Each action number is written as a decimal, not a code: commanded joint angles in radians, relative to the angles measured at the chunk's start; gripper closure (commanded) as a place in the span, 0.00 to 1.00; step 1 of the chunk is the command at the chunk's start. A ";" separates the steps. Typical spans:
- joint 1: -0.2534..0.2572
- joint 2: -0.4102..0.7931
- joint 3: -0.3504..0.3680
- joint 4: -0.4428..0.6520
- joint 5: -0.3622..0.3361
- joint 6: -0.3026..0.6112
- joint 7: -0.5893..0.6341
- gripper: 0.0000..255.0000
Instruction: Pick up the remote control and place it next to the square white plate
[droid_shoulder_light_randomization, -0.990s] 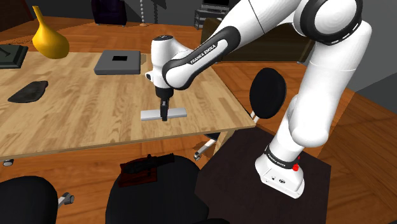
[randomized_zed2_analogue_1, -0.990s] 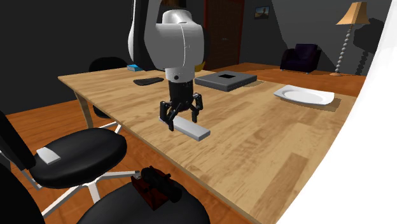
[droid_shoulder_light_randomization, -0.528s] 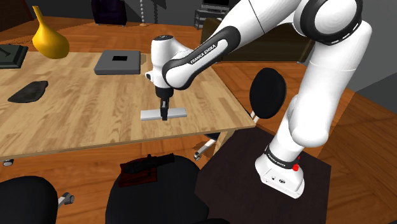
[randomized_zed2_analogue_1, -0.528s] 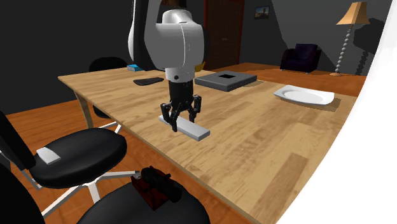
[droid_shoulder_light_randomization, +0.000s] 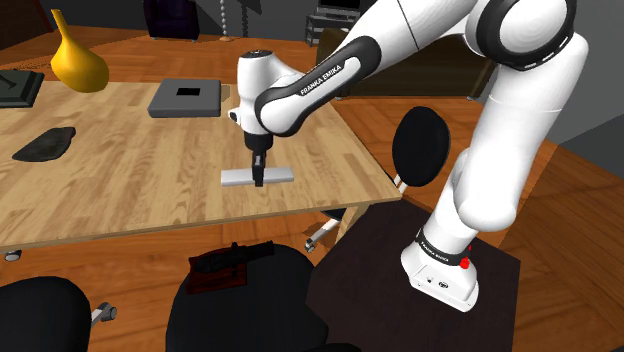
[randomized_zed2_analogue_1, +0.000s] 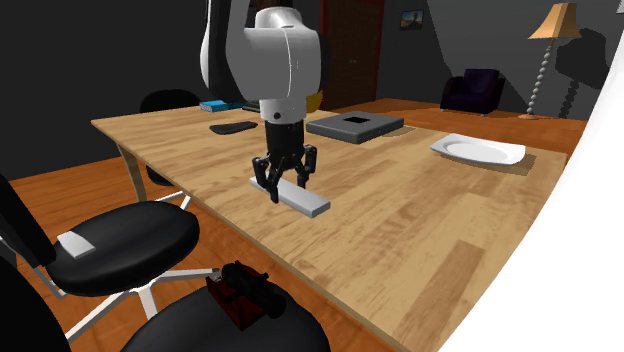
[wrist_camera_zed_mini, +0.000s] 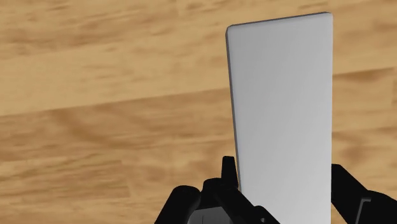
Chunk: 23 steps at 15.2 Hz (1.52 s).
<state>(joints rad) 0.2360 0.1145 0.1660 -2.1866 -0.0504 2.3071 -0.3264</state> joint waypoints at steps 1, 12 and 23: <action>0.000 -0.014 0.001 0.010 0.004 -0.024 -0.001 1.00; -0.001 -0.089 0.003 0.078 0.023 -0.165 -0.017 1.00; -0.086 -0.144 -0.084 0.062 0.034 -0.201 -0.194 1.00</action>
<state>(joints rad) 0.1644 -0.0282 0.0974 -2.1242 -0.0165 2.1063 -0.4892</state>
